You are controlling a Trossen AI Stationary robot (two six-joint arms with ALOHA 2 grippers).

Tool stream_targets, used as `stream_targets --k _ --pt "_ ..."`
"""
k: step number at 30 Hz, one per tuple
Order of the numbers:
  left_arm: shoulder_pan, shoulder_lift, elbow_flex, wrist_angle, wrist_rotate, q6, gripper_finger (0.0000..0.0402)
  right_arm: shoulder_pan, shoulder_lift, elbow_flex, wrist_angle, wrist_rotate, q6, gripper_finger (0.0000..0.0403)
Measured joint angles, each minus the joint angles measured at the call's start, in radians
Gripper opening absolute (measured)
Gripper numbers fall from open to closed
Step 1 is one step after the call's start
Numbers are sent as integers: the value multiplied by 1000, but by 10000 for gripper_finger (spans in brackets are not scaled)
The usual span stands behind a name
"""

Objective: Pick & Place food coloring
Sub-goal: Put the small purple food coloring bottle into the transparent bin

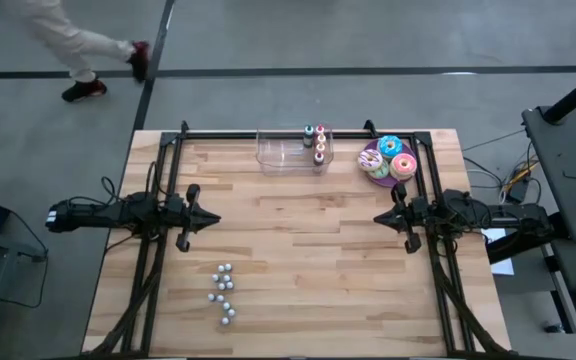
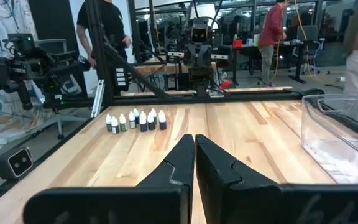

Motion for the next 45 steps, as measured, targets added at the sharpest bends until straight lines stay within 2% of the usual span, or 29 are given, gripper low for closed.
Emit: stream_targets --k 45 --pt "0 0 0 1 0 10 0 0 18 0 0 -1 -1 8"
